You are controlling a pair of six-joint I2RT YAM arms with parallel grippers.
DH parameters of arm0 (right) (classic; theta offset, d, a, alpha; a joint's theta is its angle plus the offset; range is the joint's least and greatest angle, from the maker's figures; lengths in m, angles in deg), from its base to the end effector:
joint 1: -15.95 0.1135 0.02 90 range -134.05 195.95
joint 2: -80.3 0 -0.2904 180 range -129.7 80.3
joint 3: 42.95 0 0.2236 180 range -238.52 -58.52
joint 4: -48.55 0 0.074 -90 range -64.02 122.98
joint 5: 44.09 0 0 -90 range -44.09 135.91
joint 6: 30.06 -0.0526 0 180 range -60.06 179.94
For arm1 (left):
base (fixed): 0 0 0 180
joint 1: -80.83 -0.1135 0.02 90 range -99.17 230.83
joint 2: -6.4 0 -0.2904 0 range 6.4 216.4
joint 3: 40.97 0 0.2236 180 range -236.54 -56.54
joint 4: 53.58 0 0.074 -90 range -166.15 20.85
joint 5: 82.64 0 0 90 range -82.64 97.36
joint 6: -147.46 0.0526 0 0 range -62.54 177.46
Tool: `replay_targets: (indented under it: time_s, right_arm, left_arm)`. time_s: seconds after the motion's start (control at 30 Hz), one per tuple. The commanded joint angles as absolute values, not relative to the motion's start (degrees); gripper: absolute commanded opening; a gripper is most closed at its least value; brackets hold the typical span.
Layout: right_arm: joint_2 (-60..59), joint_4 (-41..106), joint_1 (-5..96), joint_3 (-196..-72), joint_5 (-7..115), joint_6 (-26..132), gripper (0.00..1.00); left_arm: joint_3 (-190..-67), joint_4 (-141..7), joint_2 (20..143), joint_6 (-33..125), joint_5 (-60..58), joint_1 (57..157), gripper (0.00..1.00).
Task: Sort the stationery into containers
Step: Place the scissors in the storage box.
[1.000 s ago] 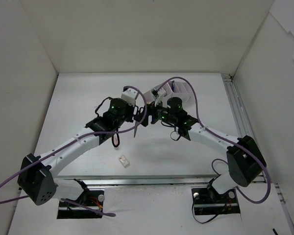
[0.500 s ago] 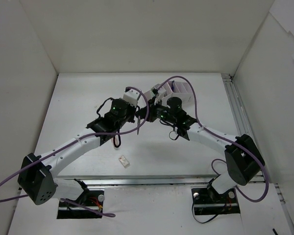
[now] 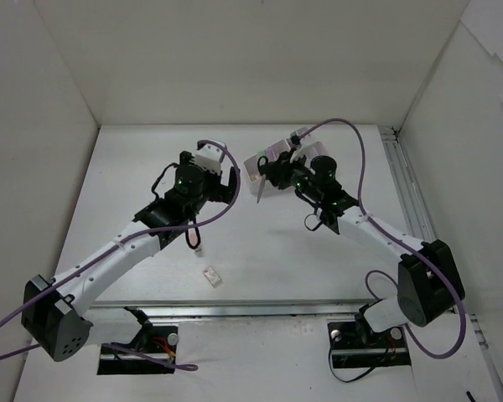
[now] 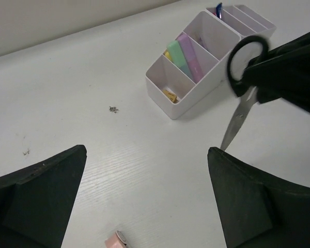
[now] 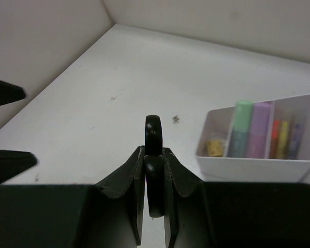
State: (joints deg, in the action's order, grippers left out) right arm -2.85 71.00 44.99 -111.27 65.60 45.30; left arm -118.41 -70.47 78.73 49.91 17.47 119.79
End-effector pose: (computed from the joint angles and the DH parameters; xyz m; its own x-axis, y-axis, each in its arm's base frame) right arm 0.2746 0.1727 0.3610 -0.0771 0.2294 -0.9703 -0.7540 0.6233 0.2073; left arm 0.2217 -0.1674 0.3844 -0.2211 0.0125 -0.9752 0.4603 0.8829 -0.0931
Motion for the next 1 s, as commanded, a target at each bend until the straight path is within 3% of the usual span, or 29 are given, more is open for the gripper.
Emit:
replay_targets:
  time_s: [0.0,0.2,0.53,0.97]
  right_arm:
    - [1.8,77.6,41.0,-114.5,60.2,48.9,0.0]
    - [-2.1,77.6,32.9,-122.9,55.0,57.7,0.0]
    - [-21.9,78.7,22.8,-140.9,65.3,62.5,0.0]
    - [-32.5,81.7,21.6,-143.3,73.7,61.3,0.0]
  left_arm:
    - [-121.5,-68.9,74.3,47.6,17.8,116.3,1.0]
    - [-118.2,-74.7,72.0,43.1,18.0,108.5,0.99]
    - [-113.6,-78.7,70.5,38.1,17.7,101.5,0.99]
    - [-115.2,-80.5,75.4,37.5,17.0,99.9,1.0]
